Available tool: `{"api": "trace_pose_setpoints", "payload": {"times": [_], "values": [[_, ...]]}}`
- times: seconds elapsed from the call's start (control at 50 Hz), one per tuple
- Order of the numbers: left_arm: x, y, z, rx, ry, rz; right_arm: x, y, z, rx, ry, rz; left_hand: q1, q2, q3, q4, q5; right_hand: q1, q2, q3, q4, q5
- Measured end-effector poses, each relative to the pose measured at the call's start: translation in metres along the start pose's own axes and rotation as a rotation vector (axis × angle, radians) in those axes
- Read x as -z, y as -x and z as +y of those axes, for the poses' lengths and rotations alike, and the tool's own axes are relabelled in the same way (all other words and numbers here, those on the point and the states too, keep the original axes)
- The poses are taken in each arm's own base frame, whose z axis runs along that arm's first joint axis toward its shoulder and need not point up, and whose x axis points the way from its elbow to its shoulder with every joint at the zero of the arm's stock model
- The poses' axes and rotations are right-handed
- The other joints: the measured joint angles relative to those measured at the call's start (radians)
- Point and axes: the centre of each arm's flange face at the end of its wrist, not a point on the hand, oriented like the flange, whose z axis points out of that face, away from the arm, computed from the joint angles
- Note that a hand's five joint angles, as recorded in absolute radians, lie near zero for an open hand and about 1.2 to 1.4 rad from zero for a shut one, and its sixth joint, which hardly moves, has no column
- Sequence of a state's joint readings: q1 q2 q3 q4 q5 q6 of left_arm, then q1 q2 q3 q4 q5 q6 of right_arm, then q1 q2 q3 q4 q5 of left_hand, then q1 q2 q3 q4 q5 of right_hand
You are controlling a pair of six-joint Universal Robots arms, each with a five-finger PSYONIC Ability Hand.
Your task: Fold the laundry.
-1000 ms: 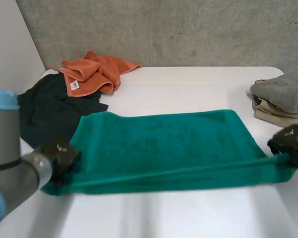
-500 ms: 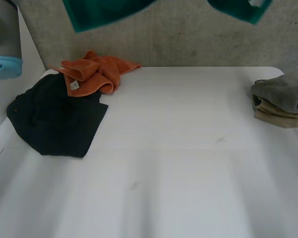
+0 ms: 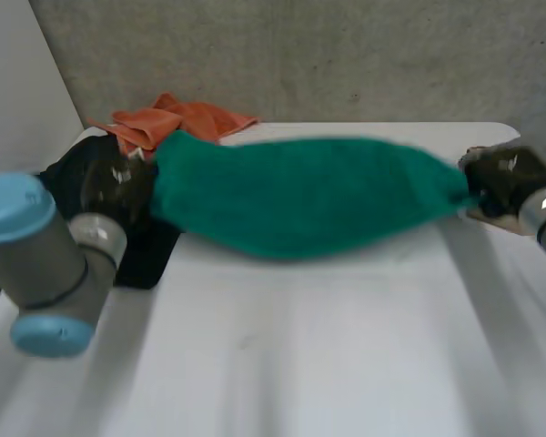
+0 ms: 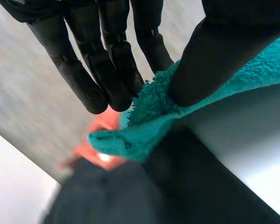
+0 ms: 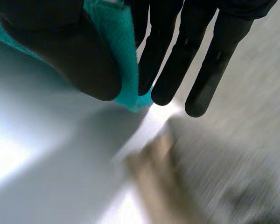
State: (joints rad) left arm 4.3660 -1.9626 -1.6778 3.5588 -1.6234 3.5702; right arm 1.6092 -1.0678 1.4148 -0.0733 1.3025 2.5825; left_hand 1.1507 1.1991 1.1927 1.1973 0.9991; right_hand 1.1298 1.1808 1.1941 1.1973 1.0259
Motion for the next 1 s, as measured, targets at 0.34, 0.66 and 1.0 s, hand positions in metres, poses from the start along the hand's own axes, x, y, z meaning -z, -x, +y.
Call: {"api": "trace_pose_setpoints", "payload": {"times": [0.34,0.66,1.0], "values": [[0.159,-0.002,0.012,-0.339,0.565,0.365,0.126,-0.016,0.039,0.287,0.56,-0.449,0.0,0.0,0.0,0.0,0.0,0.0,0.0,0.0,0.0,0.0],[0.038,-0.012,-0.015,-0.245,0.326,0.178,0.035,-0.017,0.034,0.158,0.278,-0.14,0.0,0.0,0.0,0.0,0.001,0.0,0.0,0.0,0.0,0.001],[-0.061,-0.025,-0.012,-0.22,0.17,0.038,-0.04,-0.017,0.028,0.221,0.001,0.107,0.0,0.0,0.0,0.0,0.001,0.0,0.0,0.0,0.0,0.001]]}}
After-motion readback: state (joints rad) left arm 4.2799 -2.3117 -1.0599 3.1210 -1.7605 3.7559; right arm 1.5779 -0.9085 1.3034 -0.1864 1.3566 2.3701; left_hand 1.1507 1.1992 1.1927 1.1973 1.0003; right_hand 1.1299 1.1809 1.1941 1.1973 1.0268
